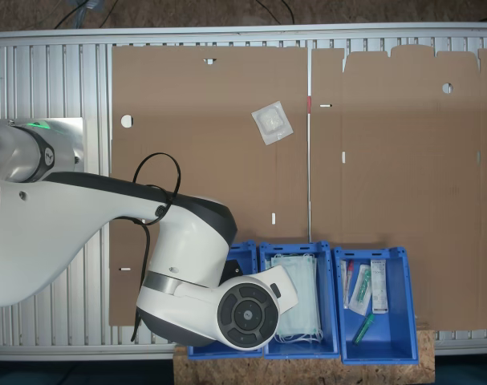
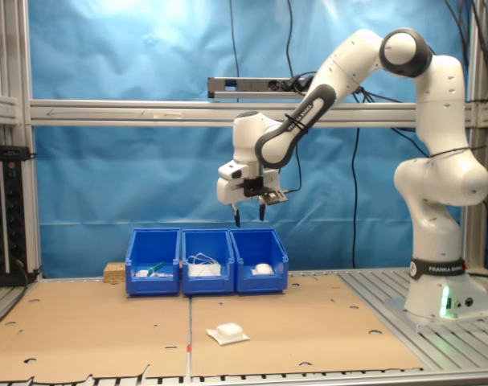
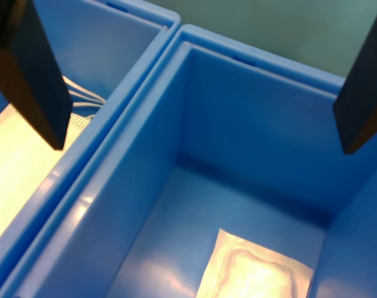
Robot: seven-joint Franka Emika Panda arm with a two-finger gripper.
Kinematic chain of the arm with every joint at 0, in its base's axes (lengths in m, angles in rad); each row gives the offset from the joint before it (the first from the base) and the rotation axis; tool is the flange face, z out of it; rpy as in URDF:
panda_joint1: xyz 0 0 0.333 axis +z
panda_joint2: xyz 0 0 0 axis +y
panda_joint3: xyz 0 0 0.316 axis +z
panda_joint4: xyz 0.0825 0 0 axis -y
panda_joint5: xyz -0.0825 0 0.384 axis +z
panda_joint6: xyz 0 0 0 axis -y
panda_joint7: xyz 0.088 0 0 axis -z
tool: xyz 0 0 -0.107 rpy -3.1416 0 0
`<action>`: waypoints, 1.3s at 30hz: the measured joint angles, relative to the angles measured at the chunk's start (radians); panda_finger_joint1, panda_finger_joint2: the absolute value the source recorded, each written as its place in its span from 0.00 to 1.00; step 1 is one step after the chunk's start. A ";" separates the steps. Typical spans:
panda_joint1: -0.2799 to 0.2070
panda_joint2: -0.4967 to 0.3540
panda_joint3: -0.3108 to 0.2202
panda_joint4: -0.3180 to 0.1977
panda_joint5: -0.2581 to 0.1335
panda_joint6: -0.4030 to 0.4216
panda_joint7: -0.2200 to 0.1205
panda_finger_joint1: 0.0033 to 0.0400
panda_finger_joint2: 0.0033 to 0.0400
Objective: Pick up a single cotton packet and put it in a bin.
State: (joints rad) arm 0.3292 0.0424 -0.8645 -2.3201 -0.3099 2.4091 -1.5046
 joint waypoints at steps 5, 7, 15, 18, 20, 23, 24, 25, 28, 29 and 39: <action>0.006 -0.009 0.004 0.000 0.001 -0.006 0.006 1.00 1.00; 0.011 -0.016 0.008 0.000 0.002 -0.012 0.013 1.00 1.00; 0.059 -0.058 0.042 -0.004 0.010 -0.028 0.042 1.00 1.00; 0.082 -0.070 0.057 -0.014 0.025 -0.029 0.053 1.00 1.00; 0.098 -0.075 0.068 -0.023 0.040 -0.029 0.060 1.00 1.00; 0.122 -0.080 0.084 -0.042 0.061 -0.024 0.067 1.00 1.00; 0.130 -0.081 0.089 -0.051 0.067 -0.020 0.070 1.00 1.00; 0.139 -0.082 0.094 -0.060 0.073 -0.015 0.074 1.00 1.00; 0.163 -0.082 0.110 -0.090 0.088 0.004 0.083 1.00 1.00; 0.170 -0.082 0.115 -0.101 0.093 0.011 0.087 1.00 1.00; 0.254 -0.064 0.160 -0.189 0.125 0.101 0.183 1.00 1.00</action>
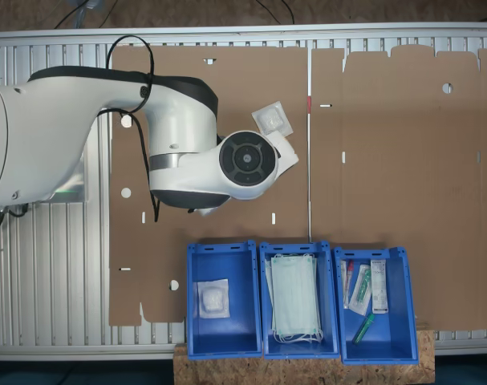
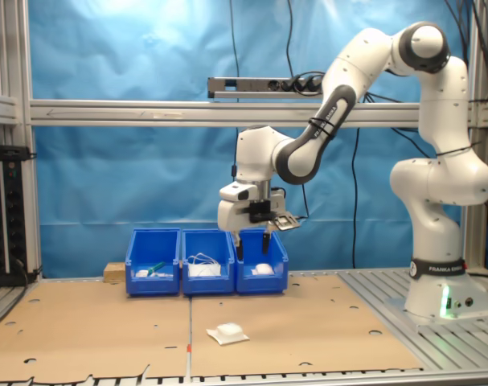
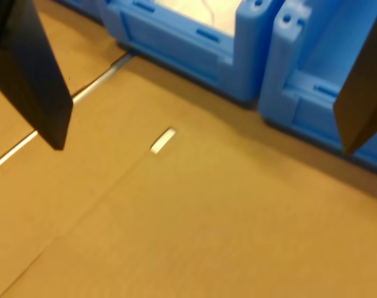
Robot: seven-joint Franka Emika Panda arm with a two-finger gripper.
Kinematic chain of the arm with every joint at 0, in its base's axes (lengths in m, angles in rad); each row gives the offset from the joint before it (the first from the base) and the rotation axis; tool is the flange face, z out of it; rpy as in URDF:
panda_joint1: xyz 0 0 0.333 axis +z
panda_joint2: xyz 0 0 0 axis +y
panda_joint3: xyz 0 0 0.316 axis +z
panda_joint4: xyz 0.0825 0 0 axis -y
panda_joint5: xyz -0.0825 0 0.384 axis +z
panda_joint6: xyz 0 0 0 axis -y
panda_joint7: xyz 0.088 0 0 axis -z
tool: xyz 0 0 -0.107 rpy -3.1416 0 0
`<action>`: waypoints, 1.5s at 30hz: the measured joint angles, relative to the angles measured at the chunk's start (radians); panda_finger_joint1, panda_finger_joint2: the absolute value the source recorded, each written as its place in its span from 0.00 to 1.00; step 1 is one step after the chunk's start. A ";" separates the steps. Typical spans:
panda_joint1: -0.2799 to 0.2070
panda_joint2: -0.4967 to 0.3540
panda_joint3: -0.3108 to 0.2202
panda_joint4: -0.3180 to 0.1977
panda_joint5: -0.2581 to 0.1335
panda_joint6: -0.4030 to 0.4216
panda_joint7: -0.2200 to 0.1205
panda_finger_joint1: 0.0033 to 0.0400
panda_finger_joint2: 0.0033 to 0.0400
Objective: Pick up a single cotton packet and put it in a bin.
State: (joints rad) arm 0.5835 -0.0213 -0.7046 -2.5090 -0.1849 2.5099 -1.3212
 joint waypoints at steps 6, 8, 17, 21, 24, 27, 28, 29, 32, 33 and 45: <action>0.041 0.045 0.027 0.002 0.009 0.035 0.075 1.00 1.00; 0.051 0.065 0.039 0.006 0.015 0.045 0.099 1.00 1.00; 0.076 0.151 0.092 0.026 0.093 0.096 0.187 1.00 1.00; 0.082 0.200 0.116 0.046 0.142 0.116 0.222 1.00 1.00; 0.085 0.237 0.132 0.068 0.183 0.127 0.246 1.00 1.00; 0.086 0.279 0.147 0.097 0.223 0.137 0.267 1.00 1.00; 0.086 0.294 0.152 0.109 0.236 0.139 0.273 1.00 1.00; 0.086 0.309 0.156 0.121 0.250 0.141 0.278 1.00 1.00; 0.086 0.357 0.166 0.161 0.292 0.145 0.297 1.00 1.00; 0.086 0.372 0.169 0.173 0.306 0.146 0.303 1.00 1.00; 0.086 0.516 0.205 0.287 0.415 0.146 0.356 1.00 1.00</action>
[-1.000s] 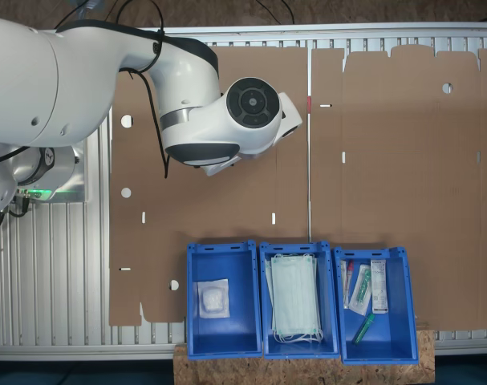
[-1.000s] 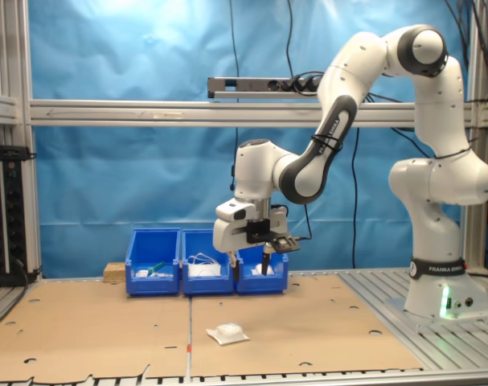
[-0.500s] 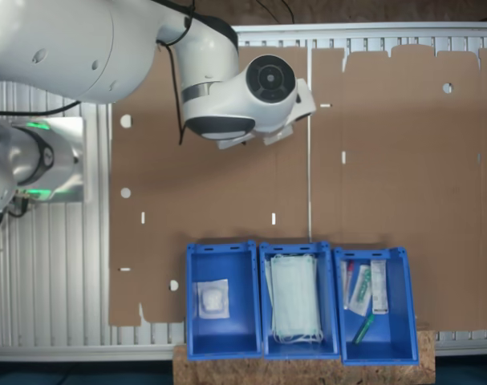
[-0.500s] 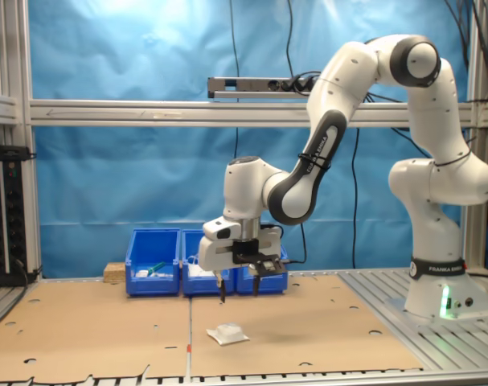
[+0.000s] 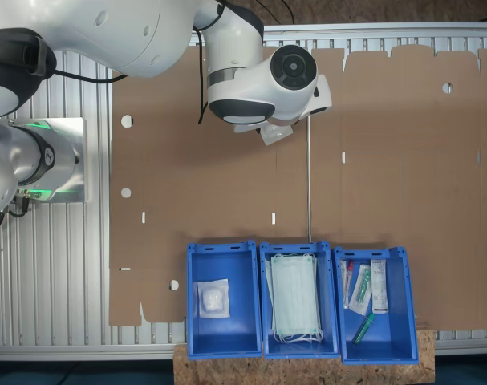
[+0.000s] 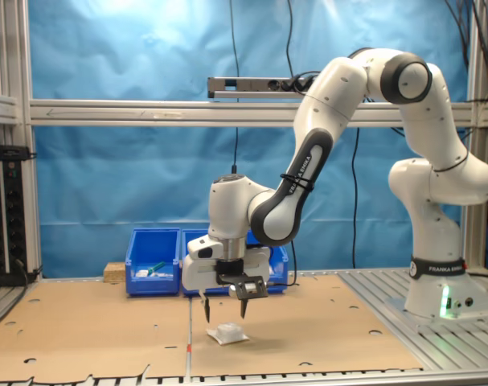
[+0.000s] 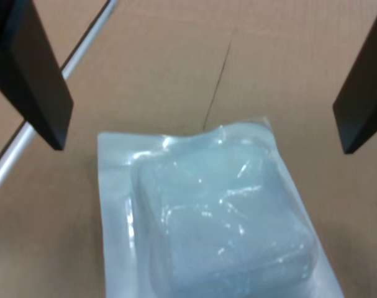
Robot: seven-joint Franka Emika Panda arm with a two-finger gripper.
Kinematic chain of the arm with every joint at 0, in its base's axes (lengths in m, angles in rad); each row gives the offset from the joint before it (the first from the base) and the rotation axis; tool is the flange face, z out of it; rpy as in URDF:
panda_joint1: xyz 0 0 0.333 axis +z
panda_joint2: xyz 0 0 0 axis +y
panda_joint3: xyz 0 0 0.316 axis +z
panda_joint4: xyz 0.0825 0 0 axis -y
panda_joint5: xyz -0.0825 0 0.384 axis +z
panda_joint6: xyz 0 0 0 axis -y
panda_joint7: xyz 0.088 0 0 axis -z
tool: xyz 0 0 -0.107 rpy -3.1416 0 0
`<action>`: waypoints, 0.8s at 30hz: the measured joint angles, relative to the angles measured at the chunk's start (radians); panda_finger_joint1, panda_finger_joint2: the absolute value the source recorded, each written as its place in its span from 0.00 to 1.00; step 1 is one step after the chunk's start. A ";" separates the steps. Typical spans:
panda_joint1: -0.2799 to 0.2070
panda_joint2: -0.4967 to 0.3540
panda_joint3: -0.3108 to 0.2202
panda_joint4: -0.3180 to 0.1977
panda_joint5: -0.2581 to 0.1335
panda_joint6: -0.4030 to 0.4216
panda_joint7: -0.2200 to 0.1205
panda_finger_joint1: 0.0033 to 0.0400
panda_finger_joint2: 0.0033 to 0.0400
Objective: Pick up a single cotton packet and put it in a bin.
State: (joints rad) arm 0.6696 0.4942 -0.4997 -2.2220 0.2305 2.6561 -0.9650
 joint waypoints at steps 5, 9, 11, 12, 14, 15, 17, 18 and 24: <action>0.000 0.029 0.014 0.013 0.019 0.000 0.016 1.00 1.00; 0.000 0.047 0.023 0.019 0.028 0.000 0.027 1.00 1.00; 0.000 0.055 0.027 0.021 0.032 0.000 0.031 1.00 1.00; 0.000 0.058 0.028 0.022 0.033 0.000 0.032 1.00 1.00; 0.000 0.063 0.030 0.022 0.036 0.000 0.035 1.00 1.00; 0.000 0.066 0.031 0.022 0.037 0.000 0.037 1.00 1.00; 0.000 0.070 0.032 0.022 0.040 0.000 0.040 1.00 1.00; 0.000 0.071 0.032 0.022 0.042 0.000 0.043 1.00 1.00; 0.000 0.075 0.033 0.022 0.048 0.000 0.051 1.00 1.00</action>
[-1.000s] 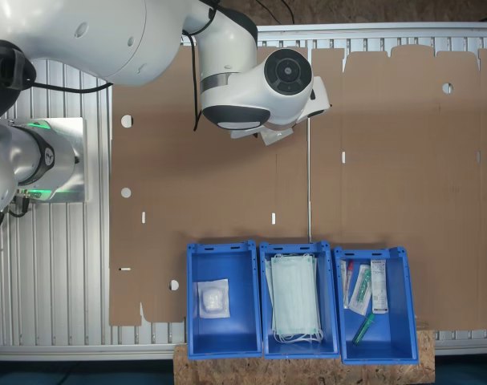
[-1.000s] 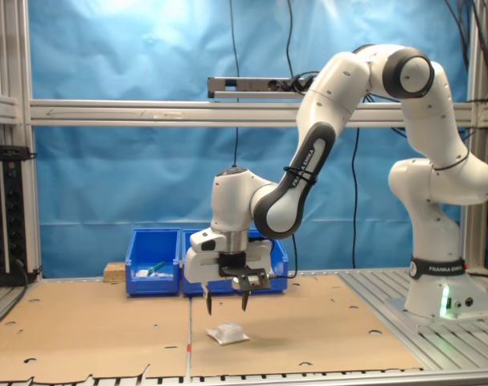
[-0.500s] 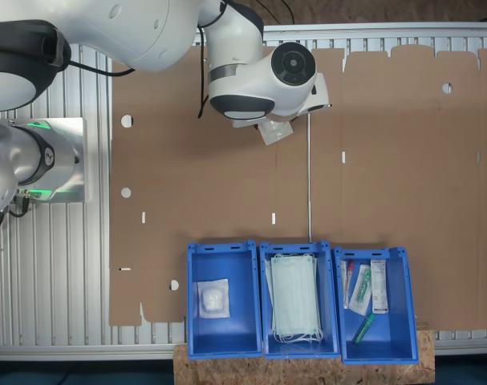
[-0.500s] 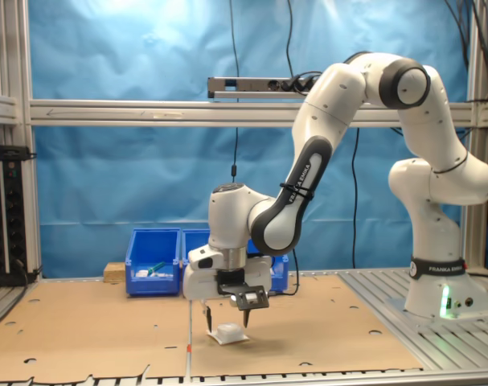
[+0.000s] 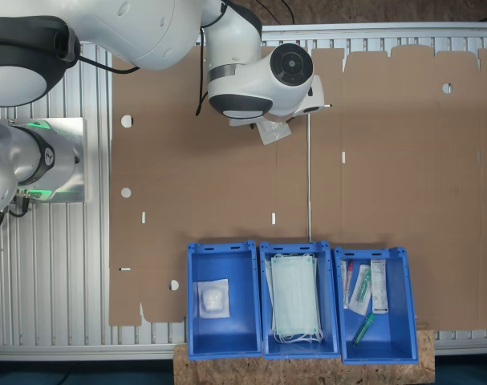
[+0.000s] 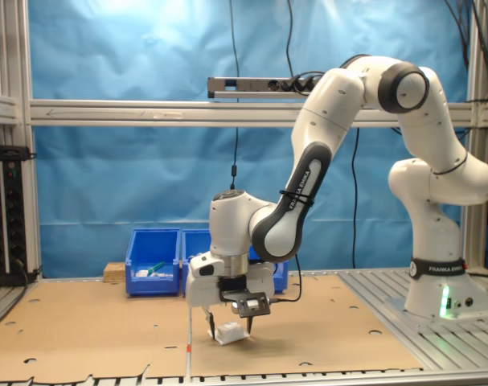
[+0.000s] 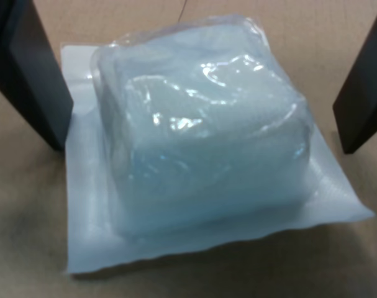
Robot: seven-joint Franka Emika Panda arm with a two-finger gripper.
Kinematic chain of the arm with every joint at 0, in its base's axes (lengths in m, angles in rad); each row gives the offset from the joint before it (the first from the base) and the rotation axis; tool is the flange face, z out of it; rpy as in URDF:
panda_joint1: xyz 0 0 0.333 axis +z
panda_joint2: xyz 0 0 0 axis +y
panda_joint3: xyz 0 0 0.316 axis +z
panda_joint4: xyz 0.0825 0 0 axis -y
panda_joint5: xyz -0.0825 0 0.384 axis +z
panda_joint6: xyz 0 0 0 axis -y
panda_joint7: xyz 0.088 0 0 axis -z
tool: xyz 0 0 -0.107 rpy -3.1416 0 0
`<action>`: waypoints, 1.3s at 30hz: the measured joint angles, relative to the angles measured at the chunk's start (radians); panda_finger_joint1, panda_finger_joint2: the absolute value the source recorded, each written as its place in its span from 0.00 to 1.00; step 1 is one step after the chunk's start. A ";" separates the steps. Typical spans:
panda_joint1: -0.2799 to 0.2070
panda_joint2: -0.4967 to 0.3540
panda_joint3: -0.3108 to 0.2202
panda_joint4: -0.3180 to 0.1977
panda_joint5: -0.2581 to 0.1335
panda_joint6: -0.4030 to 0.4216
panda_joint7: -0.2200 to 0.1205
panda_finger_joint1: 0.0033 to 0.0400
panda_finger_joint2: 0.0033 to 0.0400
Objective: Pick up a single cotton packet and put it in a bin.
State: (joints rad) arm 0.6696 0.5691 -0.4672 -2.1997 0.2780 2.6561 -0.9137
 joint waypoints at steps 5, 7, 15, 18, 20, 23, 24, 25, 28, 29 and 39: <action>0.000 0.000 0.000 0.000 0.003 0.000 0.006 1.00 1.00; 0.000 0.000 0.000 0.001 0.003 0.000 0.009 1.00 1.00; 0.000 0.000 0.000 0.006 0.003 0.000 0.018 1.00 1.00; 0.000 0.000 0.000 0.013 0.004 0.000 0.019 1.00 1.00; 0.000 0.000 0.000 0.013 0.004 0.000 0.019 1.00 1.00; 0.000 0.000 0.000 0.013 0.004 0.000 0.019 1.00 1.00; 0.000 0.000 0.000 0.013 0.004 0.000 0.019 1.00 1.00; 0.000 0.000 0.000 0.013 0.004 0.000 0.019 1.00 1.00; 0.000 0.000 0.000 0.013 0.004 0.000 0.019 1.00 1.00; 0.000 0.000 0.000 0.013 0.004 0.000 0.019 1.00 1.00; 0.000 0.000 0.000 0.013 0.004 0.000 0.019 1.00 1.00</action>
State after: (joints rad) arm 0.6696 0.5692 -0.4672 -2.1865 0.2816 2.6561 -0.8944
